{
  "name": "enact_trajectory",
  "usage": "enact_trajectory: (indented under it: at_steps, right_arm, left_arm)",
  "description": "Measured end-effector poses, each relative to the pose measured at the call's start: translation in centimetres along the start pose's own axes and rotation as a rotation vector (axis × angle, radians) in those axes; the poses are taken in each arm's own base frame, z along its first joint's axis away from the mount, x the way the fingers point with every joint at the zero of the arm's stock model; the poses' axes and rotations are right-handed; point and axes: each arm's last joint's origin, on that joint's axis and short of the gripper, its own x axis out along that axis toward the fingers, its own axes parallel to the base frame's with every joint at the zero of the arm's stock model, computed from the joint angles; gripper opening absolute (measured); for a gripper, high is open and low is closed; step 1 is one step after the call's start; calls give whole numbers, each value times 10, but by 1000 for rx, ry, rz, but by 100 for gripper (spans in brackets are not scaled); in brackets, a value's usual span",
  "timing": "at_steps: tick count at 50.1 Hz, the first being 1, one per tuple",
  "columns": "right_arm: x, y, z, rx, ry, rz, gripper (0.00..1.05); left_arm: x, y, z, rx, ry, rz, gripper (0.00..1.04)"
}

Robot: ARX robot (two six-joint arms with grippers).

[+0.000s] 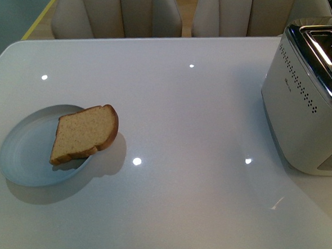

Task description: Left arm holds plate, right arm toasts bread

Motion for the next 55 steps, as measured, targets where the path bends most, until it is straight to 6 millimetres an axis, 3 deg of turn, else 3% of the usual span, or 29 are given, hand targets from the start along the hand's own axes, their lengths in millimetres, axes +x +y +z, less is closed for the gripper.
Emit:
enact_trajectory:
  at_steps: [55]
  right_arm:
    - [0,0,0,0,0,0,96]
  left_arm:
    - [0,0,0,0,0,0,97]
